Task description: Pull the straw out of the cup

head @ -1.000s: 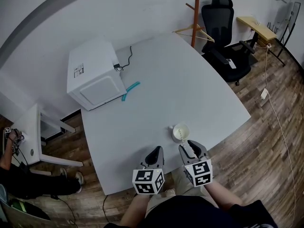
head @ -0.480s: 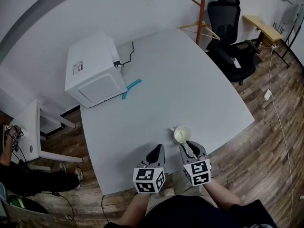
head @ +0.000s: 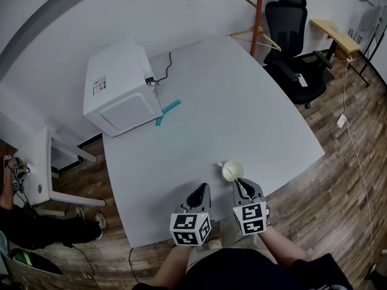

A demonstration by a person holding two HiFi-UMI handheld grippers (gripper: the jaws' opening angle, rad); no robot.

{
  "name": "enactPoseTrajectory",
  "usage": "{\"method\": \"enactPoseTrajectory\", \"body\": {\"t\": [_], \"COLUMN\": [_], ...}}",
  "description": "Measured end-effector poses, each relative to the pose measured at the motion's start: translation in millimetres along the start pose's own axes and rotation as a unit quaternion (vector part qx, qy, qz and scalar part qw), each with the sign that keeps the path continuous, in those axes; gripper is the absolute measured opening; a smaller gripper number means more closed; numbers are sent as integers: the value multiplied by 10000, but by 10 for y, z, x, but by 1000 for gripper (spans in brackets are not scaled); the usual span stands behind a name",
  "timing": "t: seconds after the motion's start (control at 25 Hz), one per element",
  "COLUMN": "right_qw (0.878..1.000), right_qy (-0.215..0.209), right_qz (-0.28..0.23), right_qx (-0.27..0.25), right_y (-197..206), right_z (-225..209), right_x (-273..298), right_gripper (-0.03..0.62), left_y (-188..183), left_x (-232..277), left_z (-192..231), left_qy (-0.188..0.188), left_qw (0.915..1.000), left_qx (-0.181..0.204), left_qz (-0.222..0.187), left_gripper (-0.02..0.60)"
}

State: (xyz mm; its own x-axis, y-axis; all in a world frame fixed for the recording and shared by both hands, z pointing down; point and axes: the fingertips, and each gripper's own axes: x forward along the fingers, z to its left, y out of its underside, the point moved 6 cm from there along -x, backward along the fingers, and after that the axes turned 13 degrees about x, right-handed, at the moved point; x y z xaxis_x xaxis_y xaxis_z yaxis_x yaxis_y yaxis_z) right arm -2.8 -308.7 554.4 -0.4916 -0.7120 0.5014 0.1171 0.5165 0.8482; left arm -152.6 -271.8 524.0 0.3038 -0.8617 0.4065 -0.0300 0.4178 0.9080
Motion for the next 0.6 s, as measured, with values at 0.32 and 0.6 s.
{"method": "enactPoseTrajectory", "body": {"t": [0.32,0.6], "right_qw": [9999,9996], "right_qy": [86,102], "right_qz": [-77,-267], "right_qx": [-40,-21], "right_y": [-45,-130], "right_z": [13,76], "right_x": [-57,-226], "right_gripper": [43,43], "left_y": [-22,-51], "left_x": [-64,-185], "left_z": [-4,-52], "left_qy": [17,62], "left_qw": [10000,9999], "left_qx": [28,101], "left_qz": [-54,-99], "left_gripper": [18,18]}}
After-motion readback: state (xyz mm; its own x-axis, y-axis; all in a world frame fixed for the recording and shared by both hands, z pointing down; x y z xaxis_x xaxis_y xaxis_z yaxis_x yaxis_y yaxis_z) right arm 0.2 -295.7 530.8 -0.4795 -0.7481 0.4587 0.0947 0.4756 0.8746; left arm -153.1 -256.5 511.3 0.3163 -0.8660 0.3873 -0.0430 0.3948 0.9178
